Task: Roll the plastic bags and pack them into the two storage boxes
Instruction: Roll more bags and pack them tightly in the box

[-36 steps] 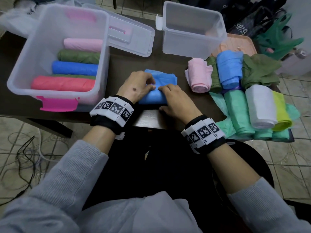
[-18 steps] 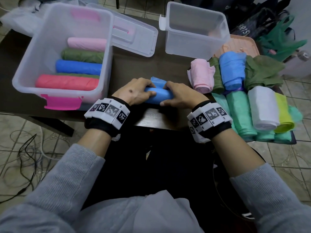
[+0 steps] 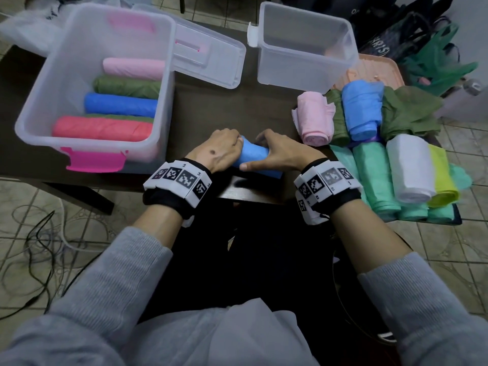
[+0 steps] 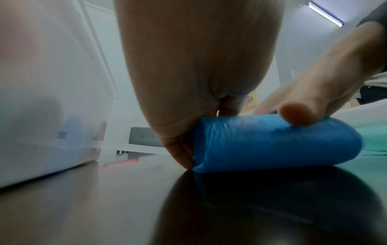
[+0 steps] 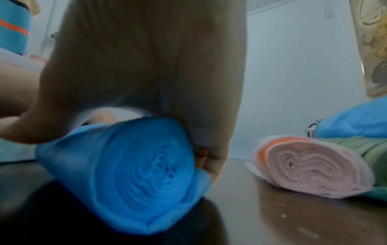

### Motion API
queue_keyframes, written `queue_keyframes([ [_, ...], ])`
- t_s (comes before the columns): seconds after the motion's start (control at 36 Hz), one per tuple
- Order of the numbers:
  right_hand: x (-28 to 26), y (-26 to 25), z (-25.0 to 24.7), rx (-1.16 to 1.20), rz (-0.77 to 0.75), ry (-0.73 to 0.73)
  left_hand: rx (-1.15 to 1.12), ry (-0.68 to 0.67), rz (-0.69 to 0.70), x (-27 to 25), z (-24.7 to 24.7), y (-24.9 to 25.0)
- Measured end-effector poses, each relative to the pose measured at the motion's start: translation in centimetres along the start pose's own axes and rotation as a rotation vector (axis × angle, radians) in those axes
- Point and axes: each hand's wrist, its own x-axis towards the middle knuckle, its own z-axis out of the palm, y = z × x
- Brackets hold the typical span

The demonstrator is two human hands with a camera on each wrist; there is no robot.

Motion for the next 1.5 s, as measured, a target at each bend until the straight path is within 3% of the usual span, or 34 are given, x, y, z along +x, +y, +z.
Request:
queue_keyframes([
  [0.22, 0.2, -1.5, 0.3, -0.164, -0.012, -0.017, -0.039, 0.023, 0.049, -0.3, 0.4, -0.5],
  [0.42, -0.8, -1.5, 2.1, -0.113, -0.121, 0.127, -0.045, 0.062, 0.088, -0.6, 0.7, -0.5],
  [0.58, -1.2, -1.5, 3.2, -0.162, -0.113, 0.243, -0.038, 0.102, 0.075, -0.6, 0.8, -0.2],
  [0.75, -1.1, -1.8, 2.1, 0.123, -0.048, 0.230, -0.192, 0.315, 0.210, -1.7, -0.6, 1.2],
  [0.94, 0.3, -4.2, 0.4, 0.470, -0.076, 0.267, -0.274, 0.610, 0.357, -4.3, -6.4, 3.7],
  [1.06, 0.6, -7.5, -1.2, 0.661, -0.154, 0.268, -0.287, 0.789, 0.277, -6.1, -9.7, 2.2],
  [1.22, 1.5, -12.8, -3.2, 0.693, -0.310, 0.267, -0.263, 0.936, -0.006, -8.4, -13.0, -3.8],
  [1.36, 3.2, -17.0, -3.5, 0.653, -0.382, 0.322, -0.252, 0.932, -0.297, -10.3, -13.8, -9.1],
  [1.5, 4.2, -20.6, -3.2, 0.458, -0.453, 0.387, -0.316, 0.881, -0.499, -11.5, -13.5, -11.8],
])
